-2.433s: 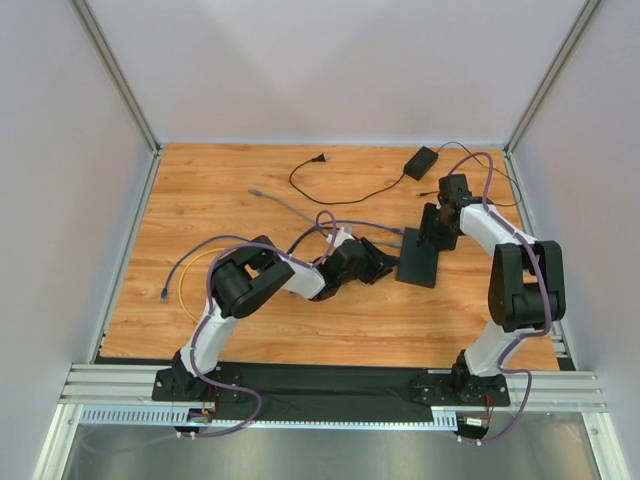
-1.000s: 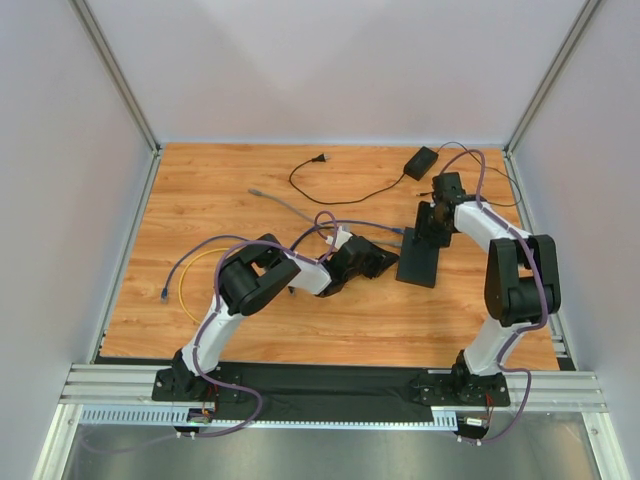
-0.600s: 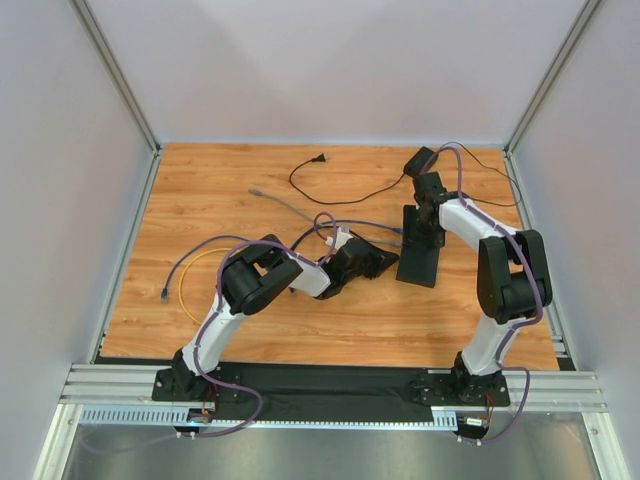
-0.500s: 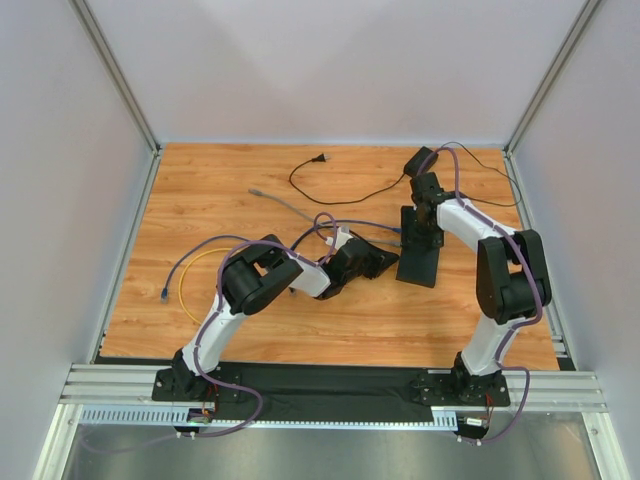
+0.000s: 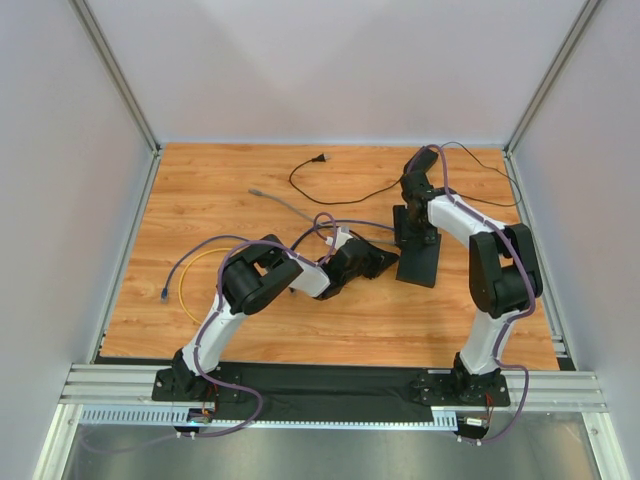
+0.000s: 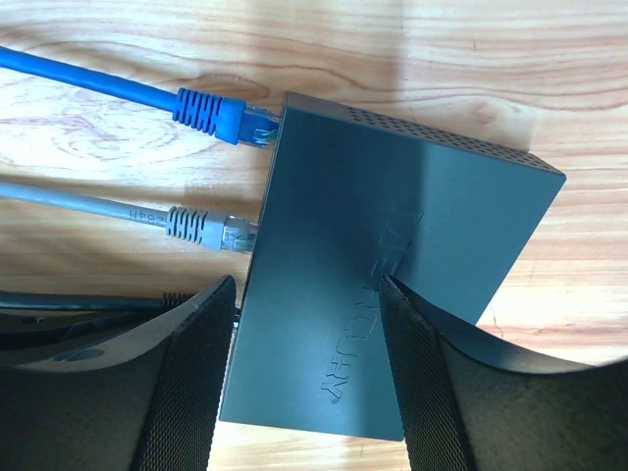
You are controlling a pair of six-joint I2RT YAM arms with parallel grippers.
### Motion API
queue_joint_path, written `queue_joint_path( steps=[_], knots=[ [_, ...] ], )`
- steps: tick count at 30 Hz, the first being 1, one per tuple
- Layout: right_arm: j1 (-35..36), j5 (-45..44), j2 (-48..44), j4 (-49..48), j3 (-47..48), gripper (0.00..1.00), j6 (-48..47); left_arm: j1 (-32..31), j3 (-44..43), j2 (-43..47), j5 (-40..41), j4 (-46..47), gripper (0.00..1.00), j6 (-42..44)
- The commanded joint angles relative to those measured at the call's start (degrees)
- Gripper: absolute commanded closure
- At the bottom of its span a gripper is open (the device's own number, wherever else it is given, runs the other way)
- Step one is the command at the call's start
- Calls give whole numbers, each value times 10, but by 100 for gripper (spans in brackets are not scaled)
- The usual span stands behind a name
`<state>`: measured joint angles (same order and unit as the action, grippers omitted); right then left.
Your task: Pull the plug from the switch port
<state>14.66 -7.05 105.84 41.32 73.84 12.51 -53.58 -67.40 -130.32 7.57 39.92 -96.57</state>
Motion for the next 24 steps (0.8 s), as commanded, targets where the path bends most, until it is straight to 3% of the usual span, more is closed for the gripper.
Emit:
queue_joint_path(
  steps=[1, 13, 24],
  knots=[
    [6, -11, 22, 12, 10, 38, -8, 3, 10, -9, 3, -14, 87, 30],
    [20, -25, 22, 10, -6, 40, -39, 40, 49, 14, 1, 4, 91, 31],
    [20, -43, 44, 10, 2, 42, -38, 45, 60, 70, 11, -18, 94, 106]
  ],
)
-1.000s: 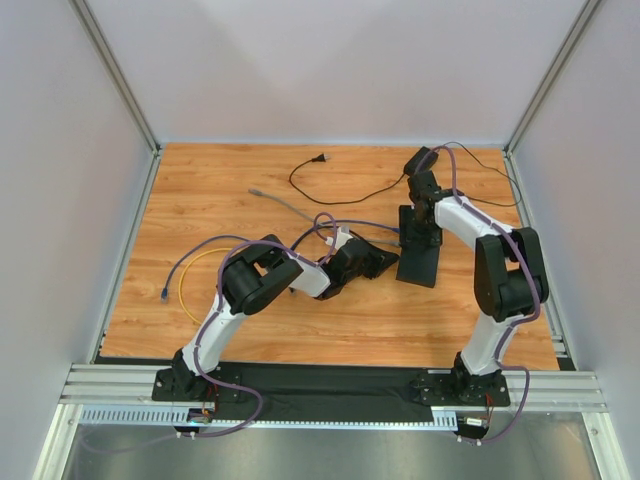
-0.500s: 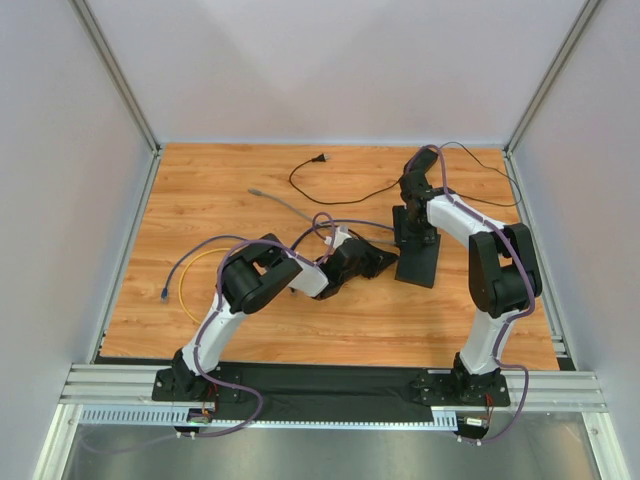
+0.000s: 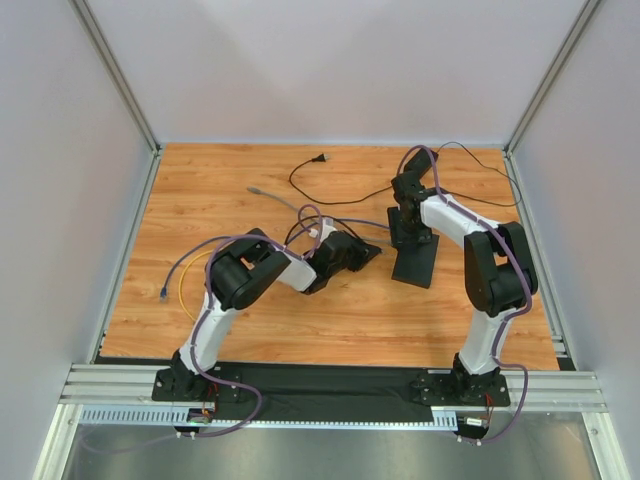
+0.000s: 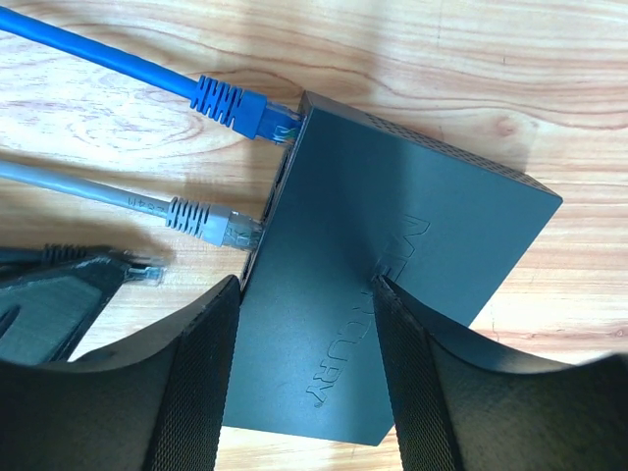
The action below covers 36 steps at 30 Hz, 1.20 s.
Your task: Pull the plug from the switch port
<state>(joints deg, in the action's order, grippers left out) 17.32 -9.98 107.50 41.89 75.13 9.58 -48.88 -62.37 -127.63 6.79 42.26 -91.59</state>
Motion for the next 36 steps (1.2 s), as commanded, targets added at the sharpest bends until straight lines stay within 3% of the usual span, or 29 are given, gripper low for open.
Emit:
queue_joint_path(
  steps=[1, 9, 20, 29, 36],
  knots=[
    [-6, -7, 23, 2, -10, 42, -8, -4, 7, 54, 19, -60, 94, 69],
    [-19, 34, -5, -8, -12, 43, 12, -17, 7, 209, 62, -239, 96, 262],
    [-18, 41, 4, -5, -1, 44, 18, -24, 13, 381, 147, -503, 99, 445],
    [-18, 57, 12, -7, 4, 44, 19, -24, 67, 579, 283, -680, 100, 523],
    [-16, 55, 11, -2, 5, 44, 18, -5, 122, 671, 335, -800, 100, 484]
  ],
)
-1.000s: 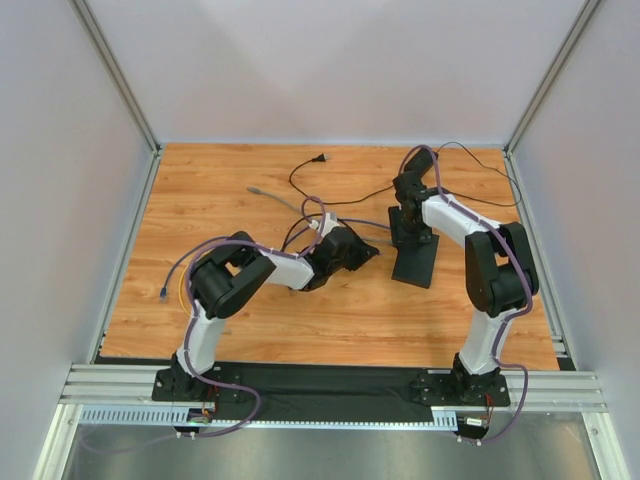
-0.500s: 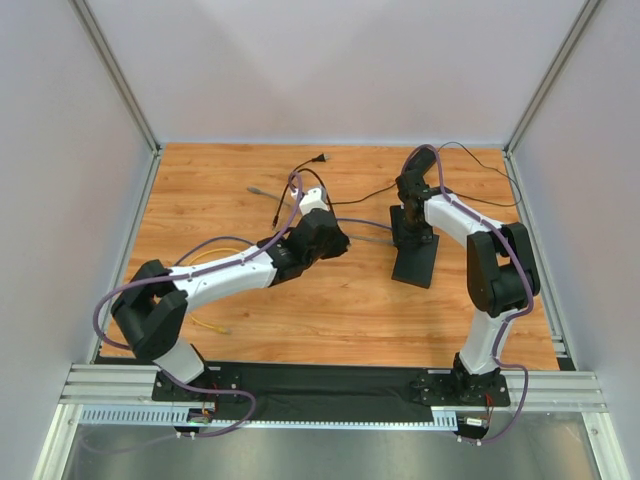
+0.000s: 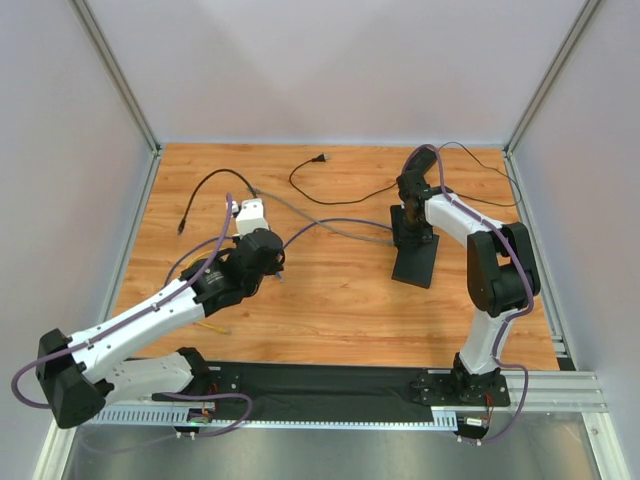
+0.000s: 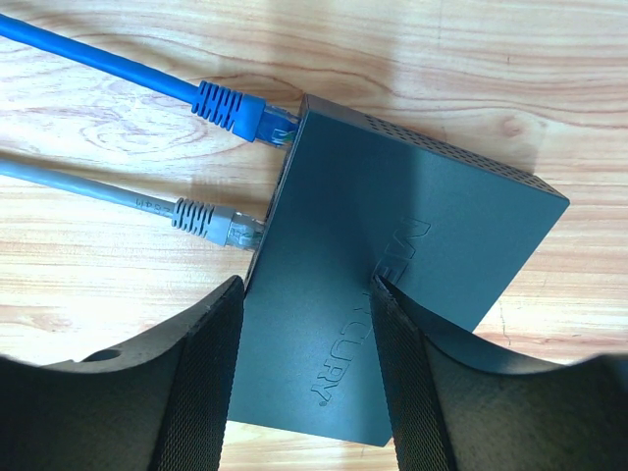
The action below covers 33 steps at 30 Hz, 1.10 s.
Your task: Pull the plug from the switch port
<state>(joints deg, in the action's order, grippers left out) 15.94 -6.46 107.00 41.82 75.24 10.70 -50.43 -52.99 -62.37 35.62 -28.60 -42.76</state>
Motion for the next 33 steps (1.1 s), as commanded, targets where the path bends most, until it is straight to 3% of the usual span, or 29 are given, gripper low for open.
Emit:
queue_joint_path(
  steps=[1, 5, 10, 14, 20, 23, 25, 33],
  knots=[
    [-2, 20, 15, -1, 3, 44, 7, 23, 38, 24, 41, -96, 100, -9],
    [-2, 22, 14, 0, 2, 44, 6, 68, 98, 51, -12, -55, 100, -19],
    [-2, 22, 13, -1, 3, 44, 7, 148, 155, 45, -148, 24, 100, -30],
    [-1, 26, 11, -3, 2, 45, 7, 183, 193, 24, -182, 90, 100, -44],
    [-1, 25, 16, -3, 4, 44, 7, 199, 178, -47, -228, 141, 97, -64],
    [-1, 25, 17, -4, 6, 44, 7, 206, 170, -74, -237, 142, 90, -79],
    [-1, 27, 18, -4, 5, 45, 5, 209, 172, -79, -245, 149, 75, -89],
    [-1, 28, 14, -4, 4, 44, 7, 208, 175, 27, -199, 122, 52, -100]
  ],
)
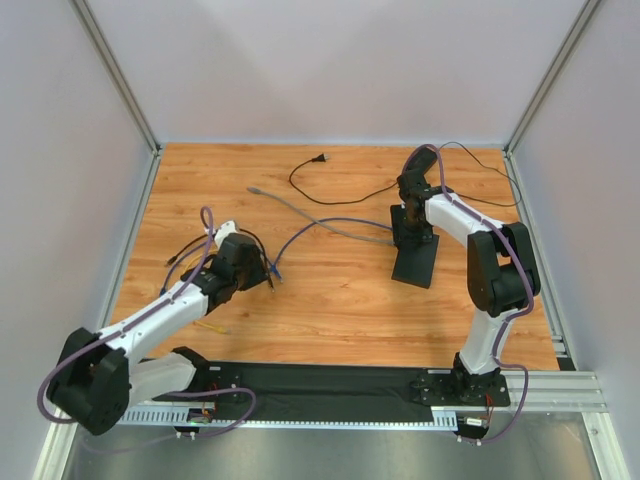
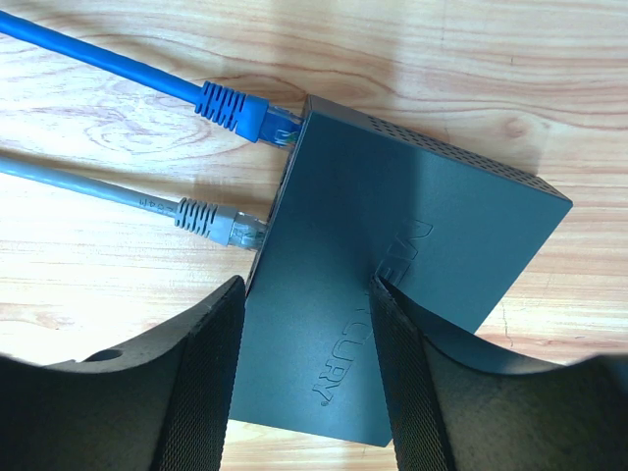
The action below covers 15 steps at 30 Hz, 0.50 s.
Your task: Pull the plug from the switch port
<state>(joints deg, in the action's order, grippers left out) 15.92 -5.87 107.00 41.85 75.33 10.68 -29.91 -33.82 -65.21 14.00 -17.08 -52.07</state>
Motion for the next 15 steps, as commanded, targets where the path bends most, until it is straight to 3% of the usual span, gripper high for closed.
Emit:
queue_joint_path(
  steps=[1, 4, 9, 12, 15],
  knots=[
    [-1, 21, 13, -4, 3, 45, 7, 3, -19, 55, 12, 13, 51, -3],
    [-1, 7, -6, -11, -4, 45, 14, 0, -23, 76, -31, 71, 50, 13],
    [-4, -12, -60, -31, -24, 43, 29, -38, -61, 18, -54, 160, 50, 16],
    [-5, -25, -83, -33, -31, 43, 37, -66, -88, -68, -112, 303, 50, 3],
    [-14, -34, -103, -30, -39, 42, 45, -87, -149, -174, -136, 364, 51, -5]
  ],
)
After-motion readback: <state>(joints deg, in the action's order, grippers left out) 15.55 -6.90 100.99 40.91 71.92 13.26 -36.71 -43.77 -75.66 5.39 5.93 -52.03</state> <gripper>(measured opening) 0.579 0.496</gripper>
